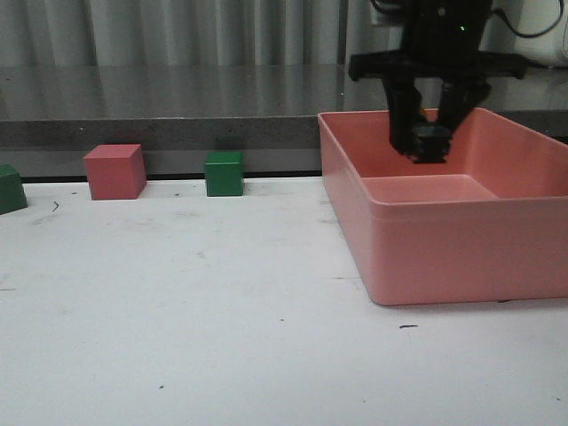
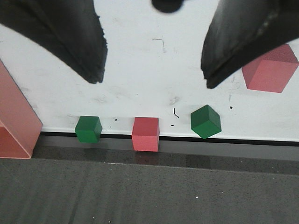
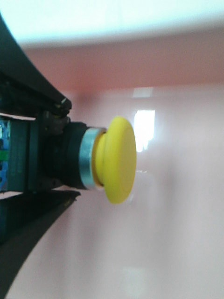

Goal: Place and stand button with both arms
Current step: 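Close the right gripper on the button base and lift it, then carry the button out of the bin and lower it onto the table, then open the right gripper, release the button upright, and withdraw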

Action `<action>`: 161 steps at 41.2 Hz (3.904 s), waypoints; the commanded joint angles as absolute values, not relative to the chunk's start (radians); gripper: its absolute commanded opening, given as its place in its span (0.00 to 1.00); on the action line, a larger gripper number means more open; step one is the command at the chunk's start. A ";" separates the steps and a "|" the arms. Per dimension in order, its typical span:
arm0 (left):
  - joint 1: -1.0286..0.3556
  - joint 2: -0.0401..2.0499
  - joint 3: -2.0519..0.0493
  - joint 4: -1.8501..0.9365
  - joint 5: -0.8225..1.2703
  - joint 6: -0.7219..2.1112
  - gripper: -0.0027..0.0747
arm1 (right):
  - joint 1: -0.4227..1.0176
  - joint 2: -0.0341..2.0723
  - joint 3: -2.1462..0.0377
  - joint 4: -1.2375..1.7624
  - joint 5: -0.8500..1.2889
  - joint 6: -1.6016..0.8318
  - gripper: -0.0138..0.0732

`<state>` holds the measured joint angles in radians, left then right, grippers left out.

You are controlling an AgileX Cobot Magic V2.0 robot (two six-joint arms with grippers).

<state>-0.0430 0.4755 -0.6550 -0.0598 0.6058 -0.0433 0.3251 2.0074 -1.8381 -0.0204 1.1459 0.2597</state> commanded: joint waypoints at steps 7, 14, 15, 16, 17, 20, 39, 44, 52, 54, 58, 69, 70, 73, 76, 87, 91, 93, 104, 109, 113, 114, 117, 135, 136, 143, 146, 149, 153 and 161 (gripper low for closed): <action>-0.049 0.490 -0.691 -0.071 0.526 -0.051 0.60 | 0.519 1.904 -1.918 -0.016 1.137 0.258 0.50; -0.049 0.490 -0.691 -0.071 0.526 -0.051 0.60 | 0.682 1.923 -1.930 -0.023 1.082 0.299 0.50; -0.049 0.490 -0.691 -0.071 0.526 -0.051 0.60 | 0.699 1.929 -1.930 -0.028 1.066 0.320 0.50; -0.049 0.490 -0.691 -0.071 0.526 -0.051 0.60 | 0.721 1.933 -1.931 -0.035 1.057 0.342 0.50; -0.049 0.490 -0.691 -0.071 0.526 -0.051 0.60 | 0.741 1.940 -1.931 -0.045 1.046 0.360 0.50; -0.049 0.490 -0.691 -0.071 0.526 -0.051 0.60 | 0.783 1.971 -1.951 -0.074 1.042 0.428 0.50; -0.049 0.490 -0.691 -0.071 0.526 -0.051 0.60 | 0.849 2.255 -2.226 -0.135 1.250 0.635 0.50; -0.049 0.490 -0.691 -0.071 0.526 -0.051 0.60 | 0.849 2.288 -2.233 -0.153 1.231 0.691 0.50; -0.049 0.490 -0.691 -0.071 0.526 -0.051 0.60 | 0.849 2.317 -2.233 -0.157 1.163 0.756 0.51; -0.049 0.490 -0.691 -0.071 0.526 -0.051 0.60 | 0.849 2.325 -2.233 -0.156 1.153 0.760 0.52; -0.049 0.490 -0.691 -0.071 0.526 -0.051 0.60 | 0.849 2.335 -2.233 -0.146 1.142 0.775 0.59; -0.049 0.490 -0.691 -0.071 0.526 -0.051 0.60 | 0.849 2.341 -2.233 -0.123 1.063 0.820 0.74; -0.049 0.490 -0.691 -0.071 0.526 -0.051 0.60 | 0.849 2.341 -2.233 -0.122 1.060 0.820 0.75; -0.049 0.490 -0.691 -0.071 0.526 -0.051 0.60 | 0.849 2.341 -2.242 -0.121 1.071 0.820 0.75; -0.049 0.490 -0.691 -0.071 0.526 -0.051 0.60 | 0.849 2.338 -2.259 -0.123 1.098 0.809 0.75; -0.049 0.490 -0.691 -0.071 0.526 -0.051 0.60 | 0.847 2.264 -2.307 -0.237 1.280 0.499 0.75; -0.049 0.490 -0.691 -0.071 0.526 -0.051 0.60 | 0.839 2.219 -2.305 -0.294 1.341 0.391 0.75; -0.049 0.490 -0.691 -0.071 0.526 -0.051 0.60 | 0.834 2.190 -2.304 -0.292 1.341 0.350 0.75; -0.049 0.490 -0.691 -0.071 0.526 -0.051 0.60 | 0.793 2.033 -2.282 -0.240 1.338 0.146 0.75; -0.049 0.490 -0.691 -0.071 0.526 -0.051 0.60 | 0.745 1.947 -2.191 -0.212 1.327 0.107 0.74; -0.049 0.490 -0.691 -0.071 0.526 -0.051 0.60 | 0.702 1.862 -2.077 -0.180 1.279 0.096 0.74; -0.049 0.490 -0.691 -0.071 0.526 -0.051 0.60 | 0.692 1.839 -2.045 -0.172 1.261 0.094 0.74; -0.049 0.490 -0.691 -0.071 0.526 -0.051 0.60 | 0.661 1.747 -1.909 -0.146 1.183 0.079 0.74; -0.049 0.490 -0.691 -0.071 0.526 -0.051 0.60 | 0.597 1.192 -1.205 -0.141 0.848 0.072 0.74; -0.049 0.490 -0.691 -0.071 0.526 -0.051 0.60 | 0.597 1.169 -1.179 -0.141 0.845 0.072 0.74; -0.049 0.490 -0.691 -0.071 0.526 -0.051 0.60 | 0.597 0.988 -0.999 -0.141 0.830 0.072 0.74; -0.049 0.490 -0.691 -0.071 0.526 -0.051 0.60 | 0.597 0.905 -0.931 -0.141 0.830 0.072 0.74; -0.049 0.490 -0.691 -0.071 0.526 -0.051 0.60 | 0.597 0.826 -0.877 -0.141 0.830 0.072 0.74; -0.049 0.490 -0.691 -0.071 0.526 -0.051 0.60 | 0.597 0.725 -0.813 -0.141 0.837 0.072 0.74; -0.049 0.490 -0.691 -0.071 0.518 -0.051 0.60 | 0.597 0.551 -0.738 -0.140 0.868 0.072 0.74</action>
